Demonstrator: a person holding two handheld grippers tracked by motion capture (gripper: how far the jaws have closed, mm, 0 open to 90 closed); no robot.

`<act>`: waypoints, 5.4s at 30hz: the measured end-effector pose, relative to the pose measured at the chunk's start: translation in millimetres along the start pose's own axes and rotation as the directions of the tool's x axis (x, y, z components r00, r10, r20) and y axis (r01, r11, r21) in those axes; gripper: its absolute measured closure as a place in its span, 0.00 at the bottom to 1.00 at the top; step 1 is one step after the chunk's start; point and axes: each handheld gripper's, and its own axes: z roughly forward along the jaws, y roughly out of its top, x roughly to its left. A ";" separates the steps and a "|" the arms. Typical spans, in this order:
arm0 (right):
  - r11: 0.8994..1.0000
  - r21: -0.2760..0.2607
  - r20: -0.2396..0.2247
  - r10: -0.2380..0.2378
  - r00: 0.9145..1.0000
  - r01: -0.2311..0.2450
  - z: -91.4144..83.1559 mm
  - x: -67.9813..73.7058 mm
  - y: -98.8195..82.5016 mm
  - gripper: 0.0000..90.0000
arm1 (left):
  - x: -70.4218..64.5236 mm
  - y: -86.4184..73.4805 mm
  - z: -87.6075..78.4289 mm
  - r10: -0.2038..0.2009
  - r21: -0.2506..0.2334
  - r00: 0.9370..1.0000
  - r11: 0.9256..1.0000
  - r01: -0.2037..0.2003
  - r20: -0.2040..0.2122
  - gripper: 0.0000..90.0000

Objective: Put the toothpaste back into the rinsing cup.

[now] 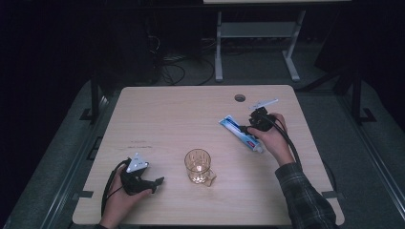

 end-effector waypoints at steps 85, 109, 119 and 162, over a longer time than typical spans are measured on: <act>0.992 0.129 -0.063 0.008 0.998 0.000 42.6 0.3 40.9 0.81 | 0.0 0.0 0.0 -0.001 0.000 1.000 1.000 0.001 0.000 0.15; 0.998 -0.045 -0.109 0.039 0.993 -0.044 -19.5 0.9 48.5 0.83 | 0.0 0.0 0.0 0.000 0.000 1.000 1.000 0.000 0.000 0.15; 0.988 -0.132 -0.139 0.063 0.988 -0.081 -41.1 -3.1 35.8 0.83 | 0.0 0.0 0.0 -0.001 0.000 1.000 1.000 0.001 0.000 0.15; 0.893 -0.443 -0.274 -0.051 0.960 -0.079 -109.2 33.6 16.2 0.83 | 0.1 0.1 0.1 -0.001 -0.002 1.000 1.000 0.001 -0.001 0.15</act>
